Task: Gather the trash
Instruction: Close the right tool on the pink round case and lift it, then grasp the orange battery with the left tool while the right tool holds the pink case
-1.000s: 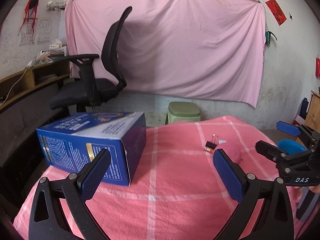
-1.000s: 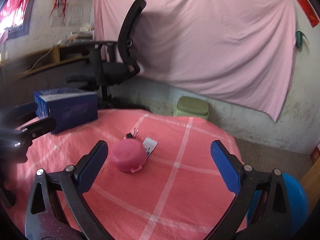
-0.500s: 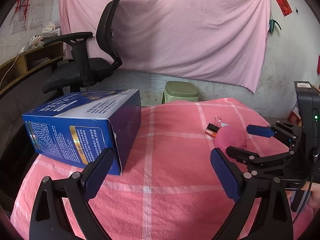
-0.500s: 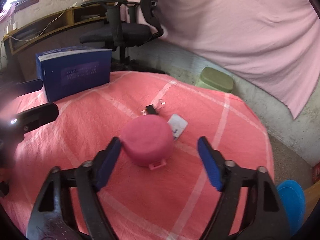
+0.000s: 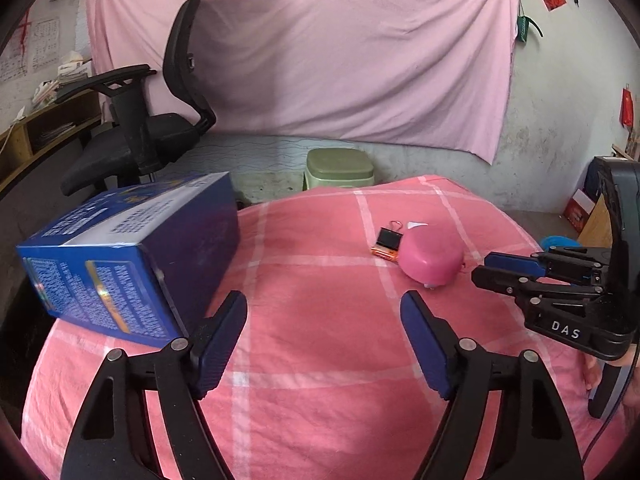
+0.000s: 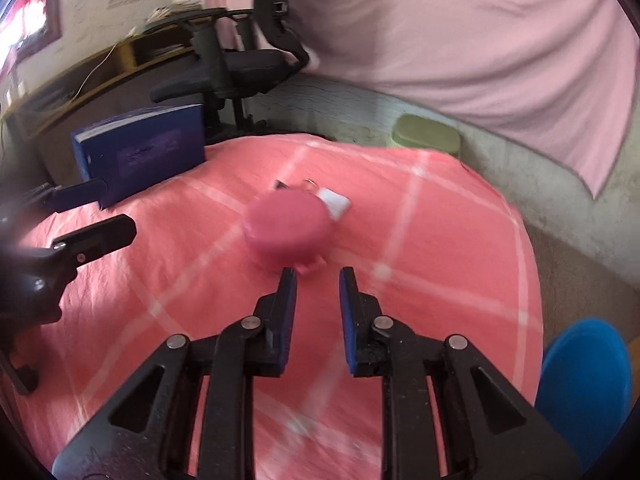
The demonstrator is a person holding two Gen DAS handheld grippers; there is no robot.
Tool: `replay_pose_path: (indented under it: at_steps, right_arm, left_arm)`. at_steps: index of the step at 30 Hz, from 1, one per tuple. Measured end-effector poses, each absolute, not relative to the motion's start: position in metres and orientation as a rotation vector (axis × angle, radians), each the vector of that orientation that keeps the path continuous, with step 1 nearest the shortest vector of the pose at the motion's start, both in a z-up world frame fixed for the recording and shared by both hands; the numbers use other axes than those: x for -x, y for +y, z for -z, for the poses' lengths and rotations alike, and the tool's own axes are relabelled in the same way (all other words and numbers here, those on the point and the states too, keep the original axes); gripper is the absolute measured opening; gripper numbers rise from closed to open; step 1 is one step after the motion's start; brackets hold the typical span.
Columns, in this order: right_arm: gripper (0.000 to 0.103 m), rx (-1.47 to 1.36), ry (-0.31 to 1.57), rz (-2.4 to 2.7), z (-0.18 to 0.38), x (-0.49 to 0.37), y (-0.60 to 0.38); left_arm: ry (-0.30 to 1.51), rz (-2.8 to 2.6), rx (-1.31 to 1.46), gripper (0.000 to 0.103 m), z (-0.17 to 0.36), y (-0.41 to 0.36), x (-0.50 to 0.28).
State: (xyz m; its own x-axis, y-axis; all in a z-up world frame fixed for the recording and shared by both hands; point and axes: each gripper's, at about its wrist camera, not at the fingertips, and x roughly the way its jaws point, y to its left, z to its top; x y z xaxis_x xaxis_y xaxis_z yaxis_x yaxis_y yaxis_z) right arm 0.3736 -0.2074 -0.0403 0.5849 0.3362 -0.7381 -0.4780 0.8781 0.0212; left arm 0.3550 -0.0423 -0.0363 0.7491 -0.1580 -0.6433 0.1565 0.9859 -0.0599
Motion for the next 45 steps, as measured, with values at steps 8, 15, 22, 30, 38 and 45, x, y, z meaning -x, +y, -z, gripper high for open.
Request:
replay_pose_path:
  at_steps: [8,15,22,30,38,45]
  right_arm:
    - [0.076,0.156,0.825,-0.508,0.039,-0.385,-0.206]
    - [0.081,0.236,0.844,-0.554,0.046,-0.400,-0.175]
    - [0.077,0.207,0.833,-0.565,0.045,-0.402,-0.178]
    - [0.077,0.131,0.812,-0.492,0.038,-0.385,-0.221]
    - [0.077,0.047,0.817,-0.444,0.036,-0.383,-0.259]
    - [0.077,0.055,0.816,-0.464,0.036,-0.381,-0.257]
  left_arm:
    - [0.772,0.146,0.023,0.062,0.046,-0.043,-0.376]
    - [0.822,0.130,0.082,0.053,0.055,-0.028,-0.379]
    - [0.817,0.139,0.065,0.053,0.052,-0.033,-0.379]
    - [0.835,0.215,0.020,0.053,0.052,-0.055,-0.393]
    - [0.901,0.331,-0.003,0.054,0.061,-0.080,-0.426]
    - [0.923,0.308,-0.005,0.054,0.066,-0.089,-0.449]
